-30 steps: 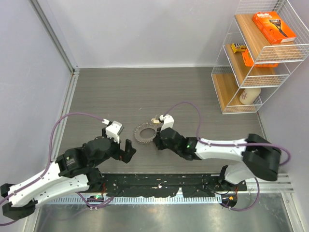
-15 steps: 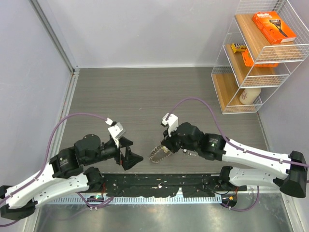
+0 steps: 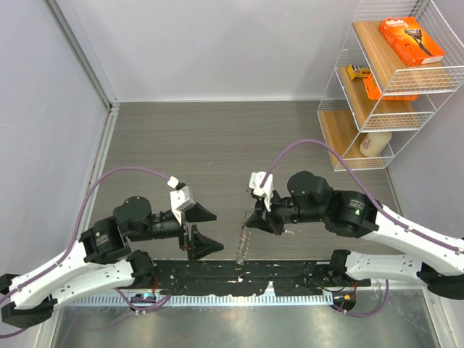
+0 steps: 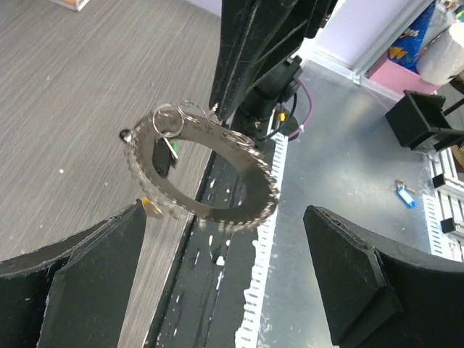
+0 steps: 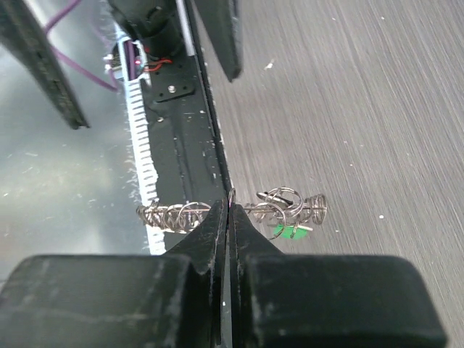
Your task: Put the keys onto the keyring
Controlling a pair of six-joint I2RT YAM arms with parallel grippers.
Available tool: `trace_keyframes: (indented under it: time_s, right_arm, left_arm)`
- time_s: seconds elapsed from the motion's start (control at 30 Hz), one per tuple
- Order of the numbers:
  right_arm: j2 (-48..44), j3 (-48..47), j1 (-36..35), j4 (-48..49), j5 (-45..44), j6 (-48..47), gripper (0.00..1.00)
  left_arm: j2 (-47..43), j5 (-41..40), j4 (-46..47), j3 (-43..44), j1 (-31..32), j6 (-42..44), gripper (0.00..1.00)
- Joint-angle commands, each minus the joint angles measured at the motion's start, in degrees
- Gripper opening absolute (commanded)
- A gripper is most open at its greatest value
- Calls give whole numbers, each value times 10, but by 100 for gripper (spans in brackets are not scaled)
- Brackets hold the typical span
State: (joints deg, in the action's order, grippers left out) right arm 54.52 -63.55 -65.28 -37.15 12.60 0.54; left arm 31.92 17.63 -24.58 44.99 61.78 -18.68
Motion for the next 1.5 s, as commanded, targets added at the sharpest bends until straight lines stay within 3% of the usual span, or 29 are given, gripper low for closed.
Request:
trace_keyframes:
  time_s: [0.0, 0.33, 0.77, 1.47]
  right_arm:
    - [0, -67, -9, -12, 51, -20, 6]
    - [14, -112, -47, -2, 41, -6, 6]
    - [18, -135, -51, 48, 62, 26, 6]
    - [31, -163, -53, 81, 75, 52, 6]
  left_arm:
    - [7, 43, 86, 26, 2, 13, 99]
    - [23, 44, 175, 28, 2, -6, 99]
    - [53, 87, 221, 28, 2, -13, 85]
    - [59, 132, 284, 15, 1, -23, 75]
